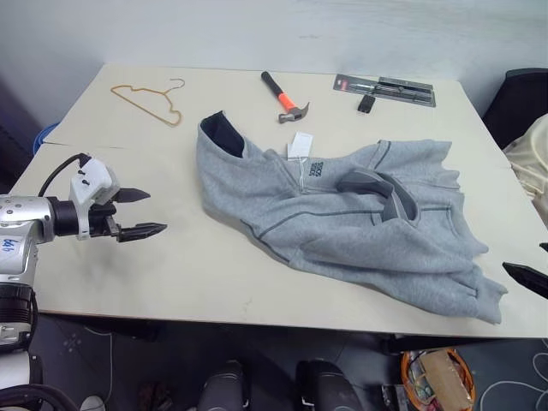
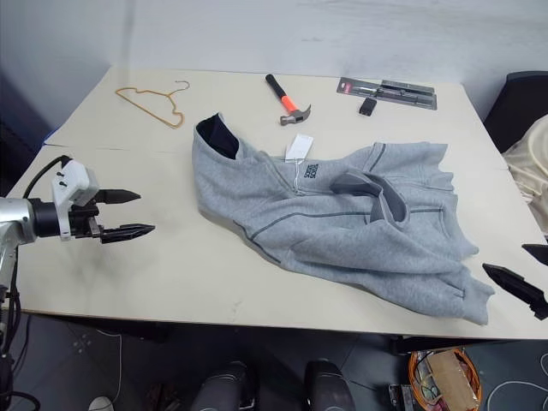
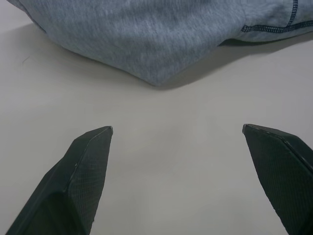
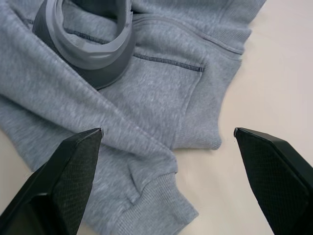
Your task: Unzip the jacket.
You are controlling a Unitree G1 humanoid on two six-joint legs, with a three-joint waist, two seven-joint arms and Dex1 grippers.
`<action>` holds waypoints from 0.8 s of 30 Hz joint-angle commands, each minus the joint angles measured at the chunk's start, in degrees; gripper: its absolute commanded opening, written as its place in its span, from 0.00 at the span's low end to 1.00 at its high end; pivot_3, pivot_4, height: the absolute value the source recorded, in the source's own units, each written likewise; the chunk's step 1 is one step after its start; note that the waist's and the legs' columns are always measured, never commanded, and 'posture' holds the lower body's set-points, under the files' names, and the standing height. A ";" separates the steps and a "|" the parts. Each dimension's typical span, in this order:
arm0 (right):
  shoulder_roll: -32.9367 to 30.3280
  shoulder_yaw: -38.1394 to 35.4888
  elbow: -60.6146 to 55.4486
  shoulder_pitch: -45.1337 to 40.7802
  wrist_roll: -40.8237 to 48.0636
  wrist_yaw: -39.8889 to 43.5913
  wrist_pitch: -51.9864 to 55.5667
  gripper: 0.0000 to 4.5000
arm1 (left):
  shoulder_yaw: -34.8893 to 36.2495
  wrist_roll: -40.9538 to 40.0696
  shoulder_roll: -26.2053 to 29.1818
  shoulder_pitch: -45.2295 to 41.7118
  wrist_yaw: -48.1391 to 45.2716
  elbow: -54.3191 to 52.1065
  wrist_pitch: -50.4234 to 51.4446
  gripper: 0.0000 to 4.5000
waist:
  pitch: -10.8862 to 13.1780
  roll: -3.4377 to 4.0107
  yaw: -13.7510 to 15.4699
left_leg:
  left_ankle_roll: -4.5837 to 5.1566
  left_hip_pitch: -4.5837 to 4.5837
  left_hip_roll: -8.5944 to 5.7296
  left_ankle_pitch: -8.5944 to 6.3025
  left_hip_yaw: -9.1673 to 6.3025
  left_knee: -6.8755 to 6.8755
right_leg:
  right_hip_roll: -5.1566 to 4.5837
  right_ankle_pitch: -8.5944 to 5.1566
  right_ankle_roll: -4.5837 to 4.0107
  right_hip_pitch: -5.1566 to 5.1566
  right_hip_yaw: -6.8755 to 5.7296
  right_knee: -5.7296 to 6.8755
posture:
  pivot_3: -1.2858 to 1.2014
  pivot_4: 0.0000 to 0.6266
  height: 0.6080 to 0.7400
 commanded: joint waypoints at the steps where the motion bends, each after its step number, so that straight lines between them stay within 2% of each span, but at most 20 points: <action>1: -0.18 -1.62 -2.76 -1.57 1.95 -1.14 0.95 1.00 | 2.09 -2.96 0.03 -1.44 -1.17 -3.20 1.75 1.00 | 0.00 0.00 0.00 | 0.00 0.00 0.00 0.00 0.00 0.01 | 0.00 0.00 0.00 0.00 0.00 0.00 | 0.52 0.24 1.00; 6: -1.54 0.08 -9.34 -6.63 7.31 -4.89 7.04 1.00 | 1.61 -9.12 -1.04 -2.40 -3.29 -10.71 9.32 1.00 | 0.00 0.00 -0.04 | 0.00 0.00 0.01 0.00 -0.01 0.06 | -0.01 0.00 0.00 0.02 0.02 0.06 | 0.52 0.24 1.00; 10: -0.84 9.56 -16.46 -19.79 12.10 -17.26 14.10 1.00 | -1.98 -13.91 -5.58 -7.33 -2.75 -20.07 15.35 1.00 | 0.00 0.00 -0.15 | -0.01 -0.03 0.02 0.01 -0.03 0.24 | -0.01 0.00 0.00 0.02 0.06 0.19 | 0.52 0.24 1.00; 14: 3.59 21.42 -20.37 -32.80 16.58 -28.64 21.03 1.00 | -7.75 -10.26 -8.77 -11.50 -3.53 -21.51 11.91 1.00 | 0.00 0.01 -0.24 | -0.08 -0.06 0.04 0.03 -0.05 0.30 | 0.05 0.00 0.00 0.00 0.05 0.18 | 0.52 0.24 1.00; 18: 5.87 37.38 -18.54 -42.51 8.07 -37.45 25.52 1.00 | -11.22 -9.61 -13.30 -17.20 -4.50 -19.34 10.42 1.00 | 0.00 0.02 -0.10 | -0.10 -0.25 0.07 0.05 0.00 0.47 | 0.11 -0.01 -0.01 -0.14 0.06 0.42 | 0.52 0.24 1.00; 22: 7.66 45.11 -13.37 -47.90 -0.21 -41.43 22.84 1.00 | -12.84 -9.07 -16.04 -20.22 -5.42 -18.24 8.97 1.00 | 0.00 0.02 0.15 | 0.02 -0.41 0.02 -0.02 0.02 0.65 | 0.09 -0.01 0.00 -0.21 0.06 0.48 | 0.52 0.24 1.00; 24: 9.39 46.23 -10.69 -49.86 -2.13 -43.04 22.78 1.00 | -13.26 -8.96 -17.17 -21.00 -5.42 -18.15 8.53 1.00 | 0.00 0.02 0.02 | 0.08 -0.40 0.01 -0.05 0.06 0.68 | 0.08 0.00 0.01 -0.19 0.07 0.47 | 0.52 0.24 1.00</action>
